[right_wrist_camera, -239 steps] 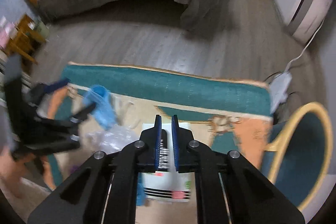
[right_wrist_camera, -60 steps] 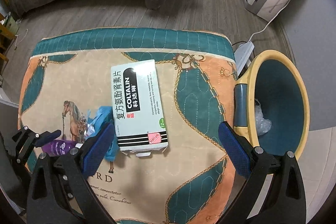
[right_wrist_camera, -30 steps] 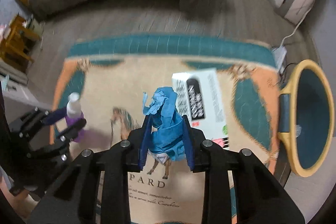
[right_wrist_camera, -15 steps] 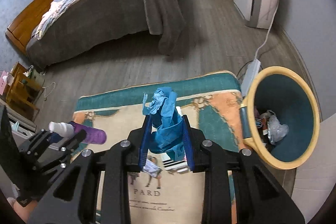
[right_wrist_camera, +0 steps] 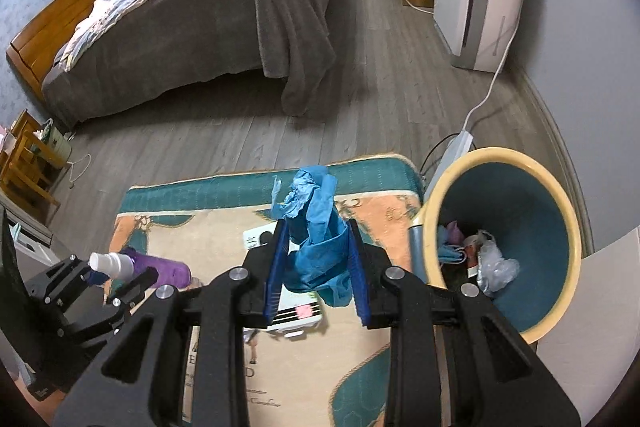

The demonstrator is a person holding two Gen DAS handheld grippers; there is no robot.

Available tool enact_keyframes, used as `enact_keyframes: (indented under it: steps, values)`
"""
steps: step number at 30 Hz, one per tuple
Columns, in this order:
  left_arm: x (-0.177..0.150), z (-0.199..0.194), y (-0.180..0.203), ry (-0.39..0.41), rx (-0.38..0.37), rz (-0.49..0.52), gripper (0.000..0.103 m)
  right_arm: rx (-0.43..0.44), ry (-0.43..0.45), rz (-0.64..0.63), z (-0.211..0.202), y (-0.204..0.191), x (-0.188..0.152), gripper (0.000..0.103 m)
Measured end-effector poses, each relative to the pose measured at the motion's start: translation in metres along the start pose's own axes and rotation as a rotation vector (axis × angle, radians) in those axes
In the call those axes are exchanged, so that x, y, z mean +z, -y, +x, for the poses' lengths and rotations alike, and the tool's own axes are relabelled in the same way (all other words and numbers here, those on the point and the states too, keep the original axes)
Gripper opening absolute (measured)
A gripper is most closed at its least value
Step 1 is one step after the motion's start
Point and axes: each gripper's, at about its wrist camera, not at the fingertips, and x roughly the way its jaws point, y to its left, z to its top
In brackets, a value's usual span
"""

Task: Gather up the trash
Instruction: 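Carry the purple bottle and blue glove over the bin and release both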

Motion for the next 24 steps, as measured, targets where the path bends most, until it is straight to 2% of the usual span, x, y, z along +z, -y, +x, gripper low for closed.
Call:
enact_keyframes:
  steps: [5, 15, 24]
  values:
    - [0.001, 0.008, 0.017, -0.013, 0.001, 0.016, 0.035, -0.033, 0.009, 0.002, -0.001, 0.021, 0.002, 0.028]
    - [0.008, 0.000, 0.055, 0.004, -0.021, 0.055, 0.035, -0.038, 0.002, 0.078, 0.000, 0.069, 0.001, 0.028]
    - [0.023, 0.010, 0.103, 0.000, -0.090, 0.059, 0.035, -0.043, 0.011, 0.125, -0.002, 0.096, 0.003, 0.028]
